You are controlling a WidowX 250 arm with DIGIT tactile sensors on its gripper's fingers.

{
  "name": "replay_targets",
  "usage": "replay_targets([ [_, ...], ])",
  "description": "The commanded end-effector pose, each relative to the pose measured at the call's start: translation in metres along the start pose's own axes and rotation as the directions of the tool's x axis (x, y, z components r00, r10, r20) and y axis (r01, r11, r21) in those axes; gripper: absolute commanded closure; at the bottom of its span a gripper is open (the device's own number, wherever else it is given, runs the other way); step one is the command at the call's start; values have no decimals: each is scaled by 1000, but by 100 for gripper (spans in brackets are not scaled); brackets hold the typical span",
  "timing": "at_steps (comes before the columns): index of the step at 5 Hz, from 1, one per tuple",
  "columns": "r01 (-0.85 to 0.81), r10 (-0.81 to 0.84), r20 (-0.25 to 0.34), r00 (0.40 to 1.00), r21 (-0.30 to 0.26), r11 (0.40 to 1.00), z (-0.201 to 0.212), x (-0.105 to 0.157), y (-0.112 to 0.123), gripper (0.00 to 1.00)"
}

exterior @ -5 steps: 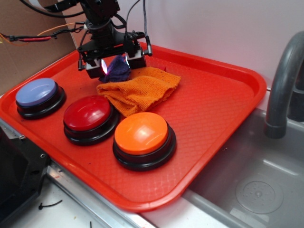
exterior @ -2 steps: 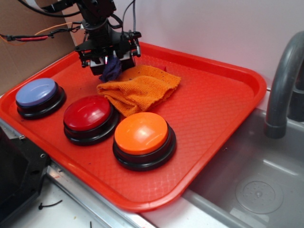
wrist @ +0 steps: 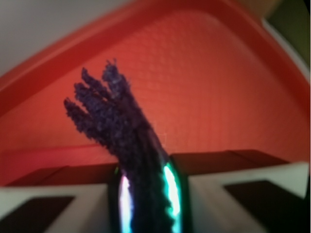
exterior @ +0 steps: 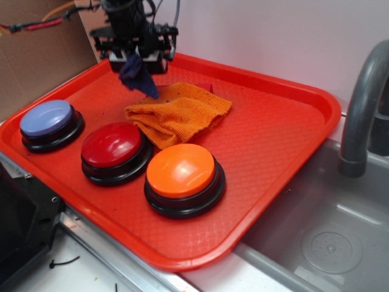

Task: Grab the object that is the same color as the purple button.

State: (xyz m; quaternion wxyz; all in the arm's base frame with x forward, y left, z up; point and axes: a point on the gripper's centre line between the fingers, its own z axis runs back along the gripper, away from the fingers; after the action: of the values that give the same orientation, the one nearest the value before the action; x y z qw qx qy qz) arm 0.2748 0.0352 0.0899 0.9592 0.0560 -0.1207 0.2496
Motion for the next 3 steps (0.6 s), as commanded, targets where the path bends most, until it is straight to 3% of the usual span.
replay_targets([
  [1, 321, -316, 58, 947, -143, 936, 79, 1, -29, 100],
  [2, 373, -372, 49, 927, -229, 899, 110, -3, -41, 100],
  [3, 344, -347, 30, 937, -240, 908, 134, 0, -43, 100],
])
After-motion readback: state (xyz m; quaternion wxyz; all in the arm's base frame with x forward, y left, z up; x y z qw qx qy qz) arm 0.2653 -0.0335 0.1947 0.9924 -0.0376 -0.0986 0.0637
